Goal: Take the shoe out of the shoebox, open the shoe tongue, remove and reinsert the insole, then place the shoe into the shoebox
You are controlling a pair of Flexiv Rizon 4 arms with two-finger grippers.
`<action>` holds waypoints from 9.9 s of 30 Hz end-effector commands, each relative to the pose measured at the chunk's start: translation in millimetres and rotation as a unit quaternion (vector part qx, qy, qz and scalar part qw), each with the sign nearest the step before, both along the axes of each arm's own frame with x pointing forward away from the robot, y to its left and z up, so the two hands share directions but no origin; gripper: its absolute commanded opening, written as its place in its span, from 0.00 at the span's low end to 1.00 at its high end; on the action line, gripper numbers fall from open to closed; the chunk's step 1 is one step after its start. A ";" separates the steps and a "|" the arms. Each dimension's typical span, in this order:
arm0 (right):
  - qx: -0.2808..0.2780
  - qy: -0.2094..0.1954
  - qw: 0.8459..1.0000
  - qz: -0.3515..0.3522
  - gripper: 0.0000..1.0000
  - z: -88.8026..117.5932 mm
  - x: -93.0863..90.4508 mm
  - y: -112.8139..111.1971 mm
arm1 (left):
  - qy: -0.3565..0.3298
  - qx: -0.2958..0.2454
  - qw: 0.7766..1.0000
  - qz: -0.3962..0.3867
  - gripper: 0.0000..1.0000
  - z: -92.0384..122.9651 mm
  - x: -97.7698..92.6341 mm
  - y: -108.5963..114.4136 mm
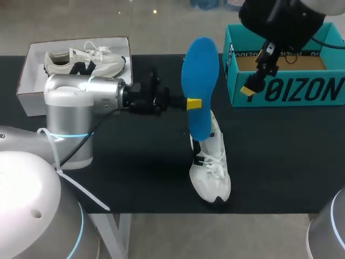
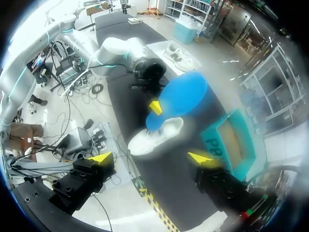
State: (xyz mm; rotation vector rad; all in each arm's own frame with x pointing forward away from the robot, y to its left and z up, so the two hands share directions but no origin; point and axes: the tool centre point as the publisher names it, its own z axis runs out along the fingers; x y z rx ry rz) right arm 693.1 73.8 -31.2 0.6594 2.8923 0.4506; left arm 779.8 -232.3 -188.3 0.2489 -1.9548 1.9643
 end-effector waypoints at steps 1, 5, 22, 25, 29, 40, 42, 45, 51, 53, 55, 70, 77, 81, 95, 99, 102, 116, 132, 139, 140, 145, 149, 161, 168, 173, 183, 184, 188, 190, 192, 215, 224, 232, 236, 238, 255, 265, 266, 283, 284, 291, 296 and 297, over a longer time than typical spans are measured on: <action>-0.001 0.002 1.000 0.000 1.00 0.4 1.7 0.9 | -0.014 0.010 0.998 0.060 0.00 10.5 -6.2 1.1; -0.001 0.002 1.000 0.000 1.00 0.4 1.7 0.9 | -0.019 0.032 0.997 0.070 0.00 16.7 -6.0 -3.2; -0.001 0.002 1.000 0.000 1.00 0.4 1.7 0.9 | -0.019 0.032 0.997 0.070 0.00 16.7 -6.0 -3.2; -0.001 0.002 1.000 0.000 1.00 0.4 1.7 0.9 | -0.019 0.032 0.997 0.070 0.00 16.7 -6.0 -3.2; -0.001 0.002 1.000 0.000 1.00 0.4 1.7 0.9 | -0.019 0.032 0.997 0.070 0.00 16.7 -6.0 -3.2; -0.001 0.002 1.000 0.000 1.00 0.4 1.7 0.9 | -0.230 0.020 0.971 0.069 0.00 12.5 -25.1 4.0; -0.001 0.002 1.000 0.000 1.00 0.4 1.7 0.9 | -0.291 0.021 0.955 0.060 0.00 7.5 -31.7 8.3; -0.001 0.002 1.000 0.000 1.00 0.4 1.7 0.9 | -0.342 0.015 0.937 0.061 0.00 1.4 -39.3 15.8; -0.001 0.002 1.000 0.000 1.00 0.4 1.7 0.9 | -0.395 0.034 0.914 0.089 0.00 -3.7 -40.5 28.4; -0.001 0.002 1.000 0.000 1.00 0.4 1.7 0.9 | -0.409 0.031 0.907 0.094 0.00 -4.1 -40.1 28.9; -0.001 0.002 1.000 0.000 1.00 0.4 1.7 0.9 | -0.421 0.031 0.902 0.093 0.00 -3.8 -39.7 29.3; -0.001 0.002 1.000 0.000 1.00 0.4 1.7 0.9 | -0.432 0.027 0.897 0.089 0.00 -2.6 -39.5 28.6; -0.001 0.002 1.000 0.000 1.00 0.4 1.7 0.9 | -0.432 0.027 0.897 0.089 0.00 -2.6 -39.5 28.6; -0.001 0.002 1.000 0.000 1.00 0.4 1.7 0.9 | -0.432 0.027 0.897 0.089 0.00 -2.6 -39.5 28.6; -0.001 0.002 1.000 0.000 1.00 0.4 1.7 0.9 | -0.548 0.021 0.834 0.053 0.00 4.1 -46.5 25.6; -0.001 0.002 1.000 0.000 1.00 0.4 1.7 0.9 | -0.640 0.008 0.767 0.048 0.00 4.4 -52.0 28.6; -0.001 0.002 1.000 0.000 1.00 0.4 1.7 0.9 | -0.671 0.017 0.739 0.056 0.00 -3.3 -54.0 31.4; -0.001 0.002 1.000 0.000 1.00 0.4 1.7 0.9 | -0.694 0.017 0.718 0.050 0.00 -24.0 -59.6 36.7; -0.001 0.002 1.000 0.000 1.00 0.4 1.7 0.9 | -0.694 0.017 0.718 0.050 0.00 -24.0 -59.6 36.7; -0.001 0.002 1.000 0.000 1.00 0.4 1.7 0.9 | -0.694 0.017 0.718 0.050 0.00 -24.0 -59.6 36.7; -0.001 0.002 1.000 0.000 1.00 0.4 1.7 0.9 | -0.694 0.017 0.718 0.050 0.00 -24.0 -59.6 36.7; -0.001 0.002 1.000 0.000 1.00 0.4 1.7 0.9 | -0.738 0.010 0.673 0.049 0.00 -8.7 -40.1 51.7; -0.001 0.002 1.000 0.000 1.00 0.4 1.7 0.9 | -0.784 0.000 0.618 0.058 0.00 3.6 -30.0 67.7; -0.001 0.002 1.000 0.000 1.00 0.4 1.7 0.9 | -0.866 -0.006 0.499 0.031 0.00 25.8 -5.2 86.6; -0.001 0.002 1.000 0.000 1.00 0.4 1.7 0.9 | -0.885 -0.007 0.464 0.041 0.00 30.7 22.0 84.5; -0.001 0.002 1.000 0.000 1.00 0.4 1.7 0.9 | -0.906 -0.021 0.422 0.012 0.00 36.4 37.8 70.5; -0.001 0.002 1.000 0.000 1.00 0.4 1.7 0.9 | -0.925 -0.040 0.376 -0.030 0.00 40.8 42.0 47.1; -0.001 0.002 1.000 0.000 1.00 0.4 1.7 0.9 | -0.925 -0.040 0.376 -0.030 0.00 40.8 42.0 47.1; -0.001 0.002 1.000 0.000 1.00 0.4 1.7 0.9 | -0.925 -0.040 0.376 -0.030 0.00 40.8 42.0 47.1; -0.001 0.002 1.000 0.000 1.00 0.4 1.7 0.9 | -0.925 -0.040 0.376 -0.030 0.00 40.8 42.0 47.1; -0.001 0.002 1.000 0.000 1.00 0.4 1.7 0.9 | -0.925 -0.040 0.376 -0.030 0.00 40.8 42.0 47.1; -0.001 0.002 1.000 0.000 1.00 0.4 1.7 0.9 | -0.925 -0.040 0.376 -0.030 0.00 40.8 42.0 47.1; -0.001 0.002 1.000 0.000 1.00 0.4 1.7 0.9 | -0.930 -0.011 0.368 0.004 0.00 44.7 66.7 26.3; -0.001 0.002 1.000 0.000 1.00 0.4 1.7 0.9 | -0.927 0.012 0.373 0.030 0.00 38.0 86.0 -7.2; -0.001 0.002 1.000 0.000 1.00 0.4 1.7 0.9 | -0.929 0.007 0.368 0.025 0.00 37.4 93.3 -18.0; -0.001 0.002 1.000 0.000 1.00 0.4 1.7 0.9 | -0.927 0.020 0.373 0.028 0.00 40.6 94.2 -17.5; 0.192 0.112 0.975 0.003 1.00 -35.5 28.1 -6.8 | -0.927 0.020 0.373 0.028 0.00 40.6 94.2 -17.5; 0.379 0.143 0.914 0.021 1.00 -68.8 31.0 -9.8 | -0.927 0.020 0.373 0.028 0.00 40.6 94.2 -17.5; 0.400 0.144 0.905 0.023 1.00 -72.6 32.0 -9.2 | -0.927 0.020 0.373 0.028 0.00 40.6 94.2 -17.5; 0.483 0.119 0.867 0.032 1.00 -92.6 58.8 1.3 | -0.927 0.020 0.373 0.028 0.00 40.6 94.2 -17.5; 0.483 0.118 0.867 0.032 1.00 -93.5 62.2 1.0 | -0.927 0.020 0.373 0.028 0.00 40.6 94.2 -17.5; 0.473 0.106 0.875 0.021 1.00 -96.6 88.9 -5.4 | -0.927 0.020 0.373 0.028 0.00 40.6 94.2 -17.5; 0.460 0.117 0.880 0.013 1.00 -105.2 105.5 -4.6 | -0.927 0.020 0.373 0.028 0.00 40.6 94.2 -17.5; 0.459 0.121 0.880 0.011 1.00 -108.9 110.1 -3.1 | -0.927 0.020 0.373 0.028 0.00 40.6 94.2 -17.5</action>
